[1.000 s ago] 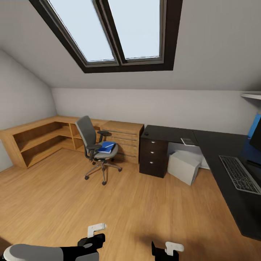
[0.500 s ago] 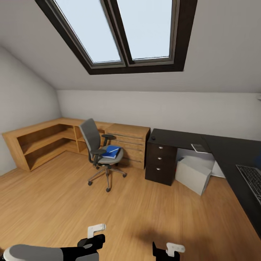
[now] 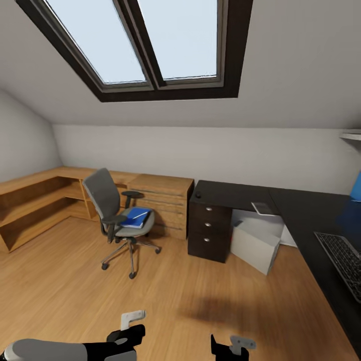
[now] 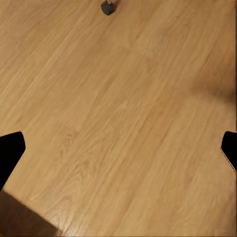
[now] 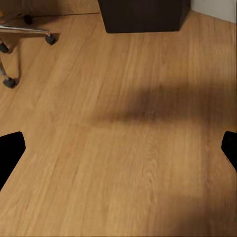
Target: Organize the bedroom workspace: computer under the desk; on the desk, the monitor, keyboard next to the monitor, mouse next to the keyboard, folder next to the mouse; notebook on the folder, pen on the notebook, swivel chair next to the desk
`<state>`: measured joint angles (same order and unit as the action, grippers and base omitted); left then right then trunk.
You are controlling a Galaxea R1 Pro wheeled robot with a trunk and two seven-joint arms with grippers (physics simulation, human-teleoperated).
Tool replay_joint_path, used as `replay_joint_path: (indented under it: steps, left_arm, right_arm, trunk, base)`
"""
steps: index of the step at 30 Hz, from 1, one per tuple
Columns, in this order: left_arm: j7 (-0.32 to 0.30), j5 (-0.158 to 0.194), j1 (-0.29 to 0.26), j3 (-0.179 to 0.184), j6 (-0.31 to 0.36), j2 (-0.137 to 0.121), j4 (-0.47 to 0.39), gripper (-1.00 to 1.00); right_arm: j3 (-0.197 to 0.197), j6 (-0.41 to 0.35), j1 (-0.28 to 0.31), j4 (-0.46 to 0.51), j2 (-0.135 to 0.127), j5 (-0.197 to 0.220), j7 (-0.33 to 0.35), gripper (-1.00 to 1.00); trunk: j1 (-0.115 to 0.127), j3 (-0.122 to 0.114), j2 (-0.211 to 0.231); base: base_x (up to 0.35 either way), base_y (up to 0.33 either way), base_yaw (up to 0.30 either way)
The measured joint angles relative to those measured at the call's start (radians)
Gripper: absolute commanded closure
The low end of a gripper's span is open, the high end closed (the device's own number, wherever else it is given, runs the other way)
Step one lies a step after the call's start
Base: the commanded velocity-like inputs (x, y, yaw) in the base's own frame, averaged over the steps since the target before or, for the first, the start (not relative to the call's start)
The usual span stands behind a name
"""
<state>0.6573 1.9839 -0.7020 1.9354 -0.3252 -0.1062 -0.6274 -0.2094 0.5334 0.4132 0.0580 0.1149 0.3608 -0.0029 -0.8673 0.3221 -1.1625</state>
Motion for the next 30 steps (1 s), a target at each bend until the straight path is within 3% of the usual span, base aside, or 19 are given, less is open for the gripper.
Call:
replay_joint_path:
  steps: [12, 16, 17, 20, 23, 28, 30]
  left_arm:
    - [-0.001, -0.001, 0.0, 0.0, -0.002, 0.001, 0.0, -1.0]
    - [-0.009, -0.012, 0.0, -0.014, -0.007, 0.005, 0.001, -1.0]
    - [-0.007, -0.014, 0.0, -0.026, -0.002, 0.035, -0.001, -1.0]
    - [-0.005, -0.014, -0.009, -0.03, 0.001, 0.056, -0.003, -1.0]
    - [-0.003, -0.017, -0.059, -0.031, 0.003, 0.081, -0.015, -1.0]
    - [0.016, -0.023, -0.142, -0.032, 0.004, 0.084, -0.098, -1.0]
    - [0.031, -0.031, -0.174, -0.043, 0.005, 0.083, -0.116, -1.0]
  right_arm:
    - [-0.001, 0.0, 0.0, 0.006, -0.002, -0.001, 0.0, -1.0]
    - [-0.006, -0.002, 0.003, 0.117, -0.015, -0.027, -0.002, -1.0]
    - [-0.003, -0.002, 0.003, 0.21, -0.044, -0.039, -0.054, -1.0]
    - [-0.005, 0.0, 0.003, 0.231, -0.053, -0.04, -0.108, -1.0]
    - [-0.008, 0.0, 0.003, 0.243, -0.057, -0.065, -0.146, -1.0]
    - [-0.007, -0.019, 0.007, 0.304, -0.062, -0.094, -0.159, -1.0]
    - [-0.005, -0.065, 0.009, 0.37, -0.082, -0.094, -0.16, -1.0]
  trunk:
    - [0.0, 0.0, 0.0]
    - [0.0, 0.0, 0.0]
    - [0.0, 0.0, 0.0]
    - [0.0, 0.0, 0.0]
    - [0.0, 0.0, 0.0]
    - [0.0, 0.0, 0.0]
    - [0.0, 0.0, 0.0]
  base:
    - [0.321, -0.002, -0.006]
    - [0.321, 0.0, 0.0]
    - [0.321, 0.0, 0.0]
    - [0.321, 0.0, 0.0]
    - [0.322, 0.0, 0.0]
    - [0.323, 0.0, 0.0]
    - [0.323, 0.0, 0.0]
